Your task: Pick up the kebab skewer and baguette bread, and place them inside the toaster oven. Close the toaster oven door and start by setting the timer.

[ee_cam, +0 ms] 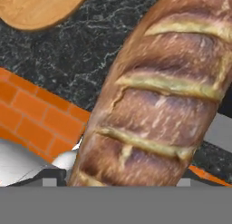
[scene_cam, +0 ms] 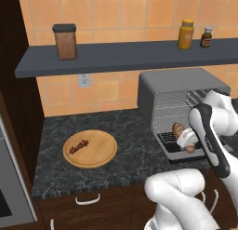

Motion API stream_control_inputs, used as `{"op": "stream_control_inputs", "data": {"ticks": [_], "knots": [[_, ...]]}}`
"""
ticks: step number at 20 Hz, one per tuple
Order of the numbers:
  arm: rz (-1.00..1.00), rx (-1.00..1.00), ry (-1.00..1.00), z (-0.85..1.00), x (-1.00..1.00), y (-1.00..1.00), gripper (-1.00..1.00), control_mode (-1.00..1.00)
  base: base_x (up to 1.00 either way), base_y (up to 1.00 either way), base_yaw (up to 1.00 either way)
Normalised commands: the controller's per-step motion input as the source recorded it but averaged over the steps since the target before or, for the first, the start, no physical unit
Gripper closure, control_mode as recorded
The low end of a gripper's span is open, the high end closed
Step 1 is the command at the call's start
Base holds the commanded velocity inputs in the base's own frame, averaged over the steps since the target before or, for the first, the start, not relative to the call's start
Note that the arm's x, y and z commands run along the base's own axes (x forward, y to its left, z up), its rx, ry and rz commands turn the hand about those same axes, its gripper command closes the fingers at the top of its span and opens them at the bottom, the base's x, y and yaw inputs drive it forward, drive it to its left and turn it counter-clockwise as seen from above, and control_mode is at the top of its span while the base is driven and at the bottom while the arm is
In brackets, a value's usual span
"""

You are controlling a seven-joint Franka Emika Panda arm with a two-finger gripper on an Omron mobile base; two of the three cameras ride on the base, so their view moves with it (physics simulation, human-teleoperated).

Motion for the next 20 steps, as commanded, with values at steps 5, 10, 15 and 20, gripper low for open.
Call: {"op": "stream_control_inputs", "data": {"ticks": [5,10,15,20], "knots": [[0.17,0.00,0.00,0.00,0.69,-0.23,1.00,-1.00,0.00,0.00,0.00],[0.03,0.00,0.01,-0.01,0.57,-0.05,1.00,-1.00,0.00,0.00,0.00],[-0.01,0.00,0.00,-0.34,0.30,-0.17,1.00,-1.00,0.00,0.00,0.00],[-0.01,0.00,0.00,-0.35,0.36,-0.01,1.00,-1.00,0.00,0.00,0.00]]}}
